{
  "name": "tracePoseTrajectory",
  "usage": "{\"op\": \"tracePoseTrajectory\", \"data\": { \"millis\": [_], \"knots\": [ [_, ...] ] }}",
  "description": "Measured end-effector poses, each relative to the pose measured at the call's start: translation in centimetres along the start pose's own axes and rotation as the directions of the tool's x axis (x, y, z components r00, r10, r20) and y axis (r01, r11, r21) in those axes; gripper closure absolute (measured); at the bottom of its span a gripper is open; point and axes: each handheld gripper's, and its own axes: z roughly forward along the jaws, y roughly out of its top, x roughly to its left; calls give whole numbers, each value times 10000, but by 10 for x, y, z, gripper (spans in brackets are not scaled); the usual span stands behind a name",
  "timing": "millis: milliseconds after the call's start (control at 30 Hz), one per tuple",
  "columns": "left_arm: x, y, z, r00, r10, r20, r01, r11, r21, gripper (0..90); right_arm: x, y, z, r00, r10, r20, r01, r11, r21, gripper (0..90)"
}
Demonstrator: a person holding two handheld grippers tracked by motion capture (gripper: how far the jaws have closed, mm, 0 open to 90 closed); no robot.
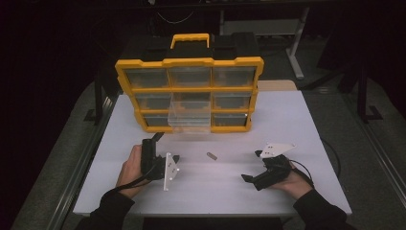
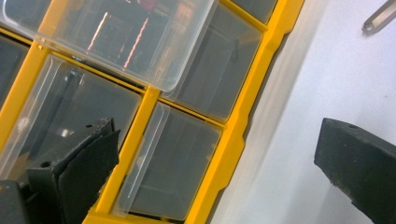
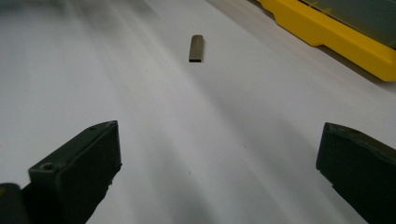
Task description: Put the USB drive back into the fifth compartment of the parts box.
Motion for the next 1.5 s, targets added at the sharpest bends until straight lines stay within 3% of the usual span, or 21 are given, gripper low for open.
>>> {"op": "tracePoseTrajectory", "data": {
  "millis": [233,367,500,800,933,1067,1233,1333,1367,1500],
  "knots": [
    [4,0,-1,9977,-642,199,642,9979,-23,0,0,0,0,10000,-3,6,3,10000,3,0],
    [6,-1,0,9923,-1183,355,1187,9929,-90,0,0,0,0,10000,7,10,-7,10000,4,0],
    [8,-1,0,9880,-1470,483,1476,9890,-99,0,0,0,0,10000,-2,11,2,10000,11,0],
    [12,-3,1,9593,-2620,1052,2639,9645,-45,0,0,0,0,10000,-13,20,12,10000,12,0],
    [14,-4,2,9406,-3129,1321,3157,9489,-3,0,0,0,0,10000,-12,21,12,10000,19,0],
    [17,-6,3,9088,-3827,1663,3873,9219,54,0,0,0,0,10000,-23,24,23,10000,14,0],
    [18,-8,4,8830,-4270,1949,4319,9017,184,0,0,0,0,10000,-24,27,24,10000,17,0],
    [19,-8,4,8645,-4565,2101,4623,8864,237,0,0,0,0,10000,-27,27,27,10000,17,0],
    [20,-9,4,8574,-4674,2154,4737,8804,248,0,0,0,0,10000,-25,28,25,10000,13,0],
    [22,-11,5,8186,-5233,2369,5317,8463,322,0,0,0,0,10000,-21,28,21,10000,4,0]
  ]
}}
